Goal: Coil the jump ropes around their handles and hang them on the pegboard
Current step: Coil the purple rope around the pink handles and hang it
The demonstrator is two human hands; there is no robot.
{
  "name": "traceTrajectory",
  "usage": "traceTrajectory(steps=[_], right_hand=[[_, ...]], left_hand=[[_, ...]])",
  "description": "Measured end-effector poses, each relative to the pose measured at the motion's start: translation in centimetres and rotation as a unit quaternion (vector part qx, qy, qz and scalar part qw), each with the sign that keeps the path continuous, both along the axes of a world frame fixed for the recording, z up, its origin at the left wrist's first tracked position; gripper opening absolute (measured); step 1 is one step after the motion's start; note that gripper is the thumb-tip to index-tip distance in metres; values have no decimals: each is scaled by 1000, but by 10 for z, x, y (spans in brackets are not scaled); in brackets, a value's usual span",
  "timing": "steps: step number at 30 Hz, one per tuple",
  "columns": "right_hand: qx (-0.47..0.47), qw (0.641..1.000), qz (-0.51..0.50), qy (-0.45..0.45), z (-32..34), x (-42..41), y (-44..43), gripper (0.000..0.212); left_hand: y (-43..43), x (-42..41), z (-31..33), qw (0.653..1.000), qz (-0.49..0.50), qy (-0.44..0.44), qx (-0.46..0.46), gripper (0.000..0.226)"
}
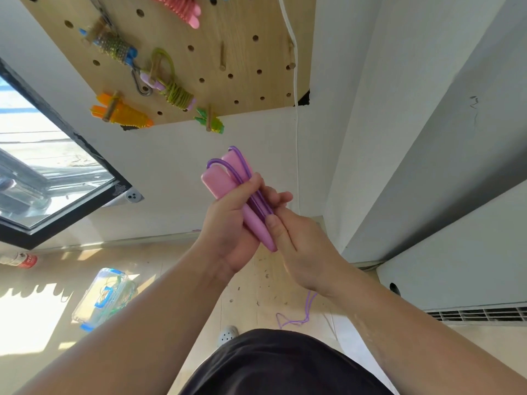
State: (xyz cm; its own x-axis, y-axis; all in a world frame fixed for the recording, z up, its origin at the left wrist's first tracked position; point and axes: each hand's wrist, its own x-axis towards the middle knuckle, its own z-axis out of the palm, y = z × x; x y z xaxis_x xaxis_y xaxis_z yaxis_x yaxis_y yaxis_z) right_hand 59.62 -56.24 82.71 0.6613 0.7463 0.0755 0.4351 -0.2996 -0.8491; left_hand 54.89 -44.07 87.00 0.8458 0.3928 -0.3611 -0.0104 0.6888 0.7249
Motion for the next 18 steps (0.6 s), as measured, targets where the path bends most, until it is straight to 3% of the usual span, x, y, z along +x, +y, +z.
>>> traceTrajectory(steps=[4, 8, 12, 18], right_hand=[[-71, 997, 36, -22, 3, 0, -2, 44], [-89, 995, 41, 19, 1, -2, -2, 50], [-71, 994, 56, 55, 7, 2, -3, 22], [-111, 993, 25, 26, 7, 4, 7, 24]], left_hand=[[6, 1, -4, 997, -7, -6, 72, 17], [6, -3, -5, 990, -26, -1, 138, 14], [-1, -6, -3, 993, -23, -6, 119, 5], [-6, -6, -10, 992, 13, 20, 122, 12]])
